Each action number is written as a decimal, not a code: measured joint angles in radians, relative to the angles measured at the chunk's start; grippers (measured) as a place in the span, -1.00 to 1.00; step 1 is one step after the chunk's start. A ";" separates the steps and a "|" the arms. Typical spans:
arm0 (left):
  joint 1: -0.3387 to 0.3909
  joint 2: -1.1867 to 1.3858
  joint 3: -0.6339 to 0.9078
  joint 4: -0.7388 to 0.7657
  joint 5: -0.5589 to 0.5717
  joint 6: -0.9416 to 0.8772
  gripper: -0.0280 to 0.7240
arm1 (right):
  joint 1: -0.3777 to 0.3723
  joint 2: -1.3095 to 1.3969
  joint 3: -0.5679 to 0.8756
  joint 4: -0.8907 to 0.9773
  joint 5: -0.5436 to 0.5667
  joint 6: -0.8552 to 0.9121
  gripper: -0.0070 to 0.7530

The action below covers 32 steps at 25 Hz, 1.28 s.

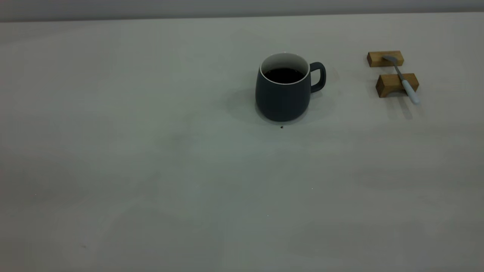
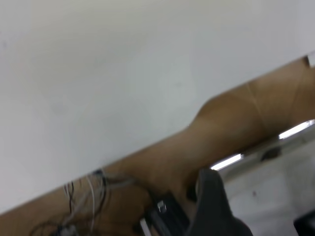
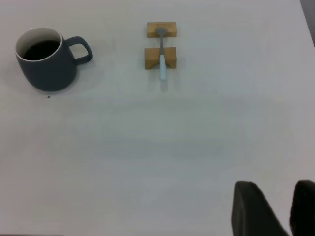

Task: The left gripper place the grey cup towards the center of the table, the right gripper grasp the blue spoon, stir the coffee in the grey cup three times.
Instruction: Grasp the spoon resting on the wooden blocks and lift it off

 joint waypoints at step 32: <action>0.314 -0.408 0.000 0.001 0.032 0.000 0.63 | 0.000 0.083 -0.032 0.028 -0.015 -0.037 -0.24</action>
